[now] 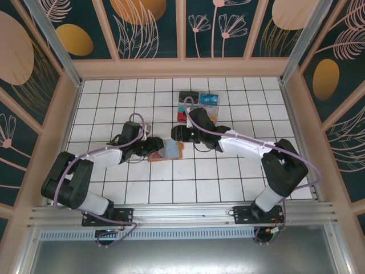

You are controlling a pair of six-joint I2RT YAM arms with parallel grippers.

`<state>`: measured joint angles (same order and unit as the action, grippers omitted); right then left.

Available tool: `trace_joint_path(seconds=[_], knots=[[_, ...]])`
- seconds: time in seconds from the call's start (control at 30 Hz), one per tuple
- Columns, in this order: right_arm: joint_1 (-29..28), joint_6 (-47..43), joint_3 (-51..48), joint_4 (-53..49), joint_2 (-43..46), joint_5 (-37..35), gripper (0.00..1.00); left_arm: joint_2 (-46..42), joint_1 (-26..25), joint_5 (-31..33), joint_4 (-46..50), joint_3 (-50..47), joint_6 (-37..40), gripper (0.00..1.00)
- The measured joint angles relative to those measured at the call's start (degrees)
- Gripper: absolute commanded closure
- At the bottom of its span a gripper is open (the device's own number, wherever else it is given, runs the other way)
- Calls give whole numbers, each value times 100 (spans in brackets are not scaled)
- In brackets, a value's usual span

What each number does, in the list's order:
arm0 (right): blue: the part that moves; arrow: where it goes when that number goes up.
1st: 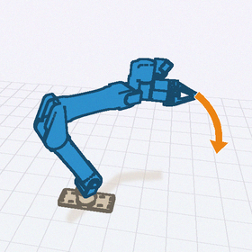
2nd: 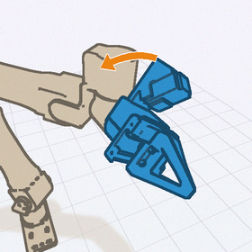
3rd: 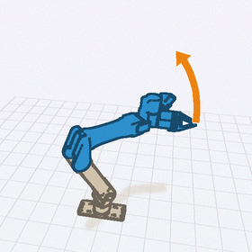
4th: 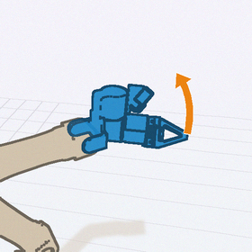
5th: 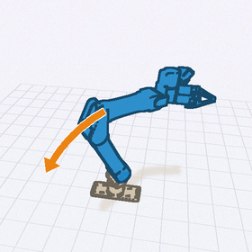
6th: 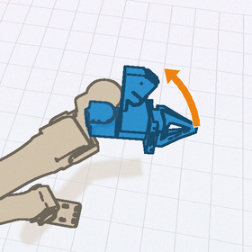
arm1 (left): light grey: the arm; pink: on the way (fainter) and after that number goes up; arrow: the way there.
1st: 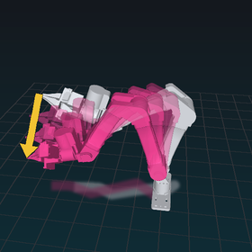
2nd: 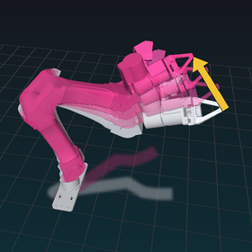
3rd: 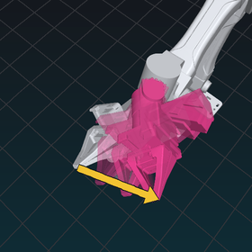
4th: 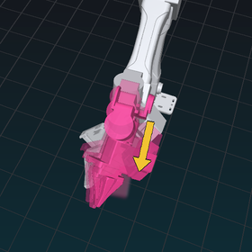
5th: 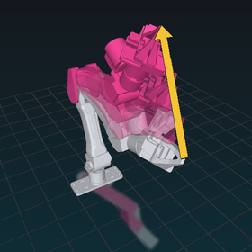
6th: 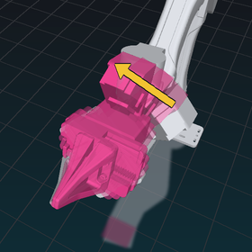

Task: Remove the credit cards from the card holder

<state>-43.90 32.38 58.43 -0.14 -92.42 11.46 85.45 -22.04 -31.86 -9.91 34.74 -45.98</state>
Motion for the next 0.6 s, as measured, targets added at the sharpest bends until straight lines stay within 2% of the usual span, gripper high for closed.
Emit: trace_joint_path(seconds=[0.13, 0.3, 0.43, 0.6], knots=[[7, 63, -144, 20, 175, -122, 51, 131, -11, -328, -592, -2, -313, 54], [50, 122, -184, 114, 278, -214, 52, 479, -59, -562, -1320, -4, -761, 54], [70, 127, -186, 127, 278, -240, 54, 485, -63, -470, -1392, -4, -839, 55], [66, 136, -175, 122, 179, -232, 61, 299, -57, -116, -1307, -98, -839, 57]])
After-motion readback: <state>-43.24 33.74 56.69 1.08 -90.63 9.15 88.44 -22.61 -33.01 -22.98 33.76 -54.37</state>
